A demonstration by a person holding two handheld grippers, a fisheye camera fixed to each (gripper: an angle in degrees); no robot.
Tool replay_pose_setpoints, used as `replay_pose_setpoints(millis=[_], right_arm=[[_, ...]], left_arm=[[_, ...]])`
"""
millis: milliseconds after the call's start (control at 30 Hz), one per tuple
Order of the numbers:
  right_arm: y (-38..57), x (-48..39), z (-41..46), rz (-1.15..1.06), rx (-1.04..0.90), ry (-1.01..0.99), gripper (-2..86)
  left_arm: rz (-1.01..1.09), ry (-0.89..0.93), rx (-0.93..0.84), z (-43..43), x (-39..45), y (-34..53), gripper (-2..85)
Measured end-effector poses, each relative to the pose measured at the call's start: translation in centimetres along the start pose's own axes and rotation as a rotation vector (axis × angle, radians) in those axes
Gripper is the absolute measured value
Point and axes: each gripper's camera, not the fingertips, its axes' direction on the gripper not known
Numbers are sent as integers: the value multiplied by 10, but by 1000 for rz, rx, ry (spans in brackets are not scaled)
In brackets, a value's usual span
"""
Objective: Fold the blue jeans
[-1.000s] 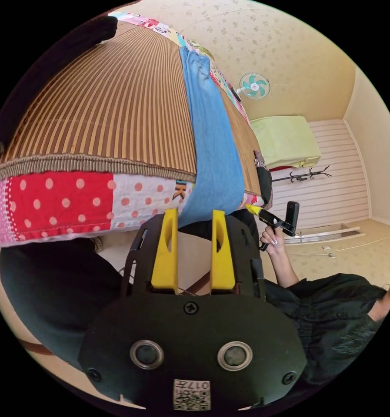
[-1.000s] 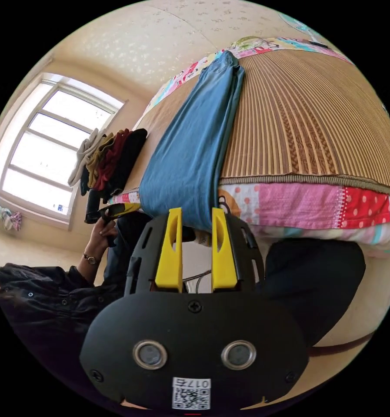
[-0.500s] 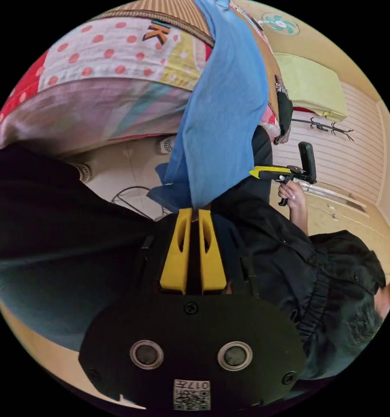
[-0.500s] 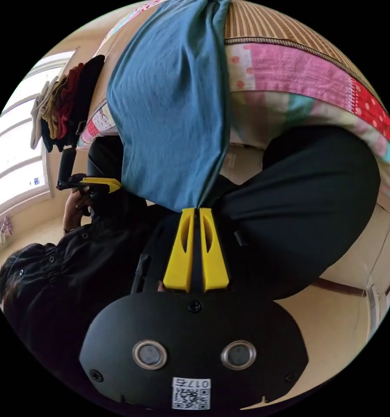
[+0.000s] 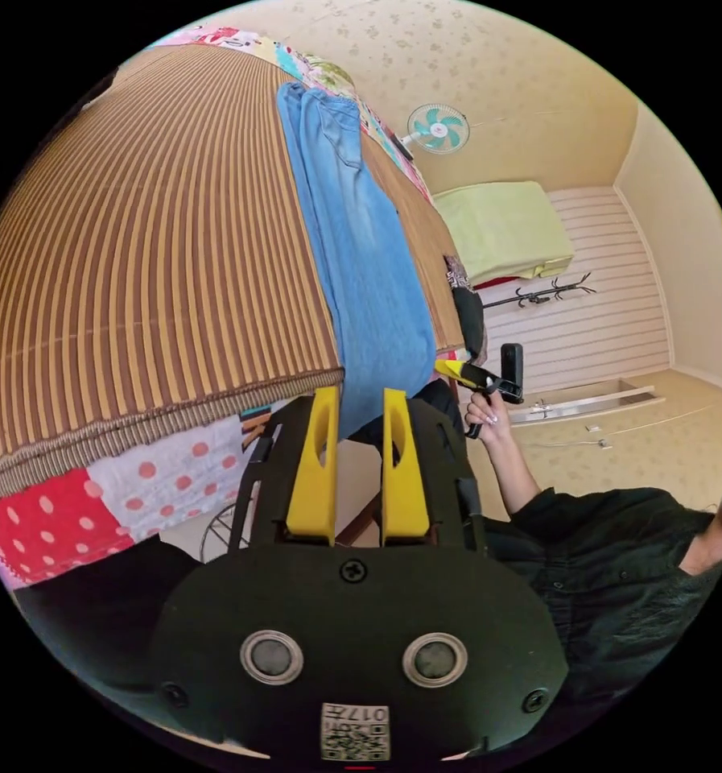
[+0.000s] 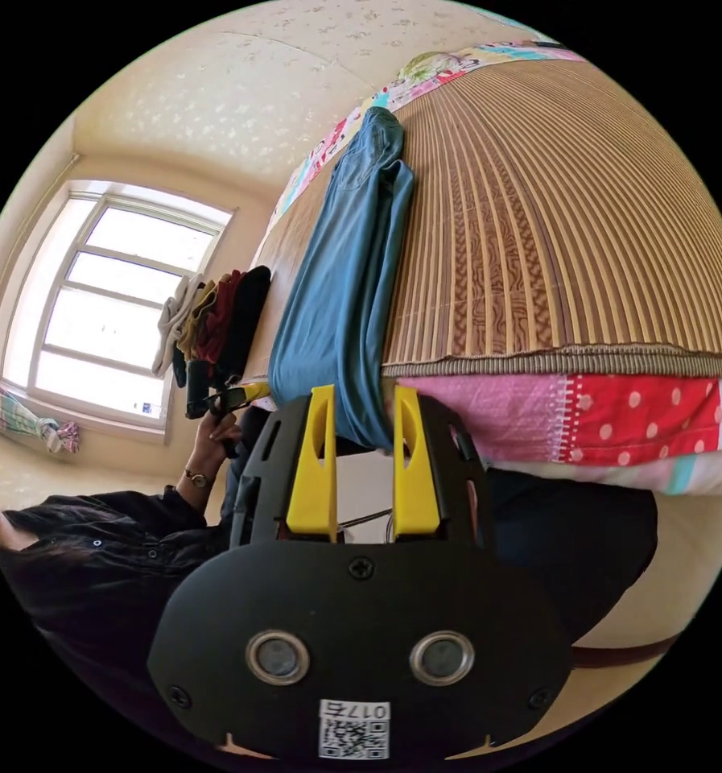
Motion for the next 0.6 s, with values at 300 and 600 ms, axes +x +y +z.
replay_pose_setpoints(millis=[300, 600], right_arm=[[-14, 6, 5, -35, -23, -203, 69], [18, -50, -51, -138, 43, -290, 22]], left_arm=[[-53, 97, 0, -1, -16, 7, 49], [6, 351, 40, -21, 3, 43, -2]])
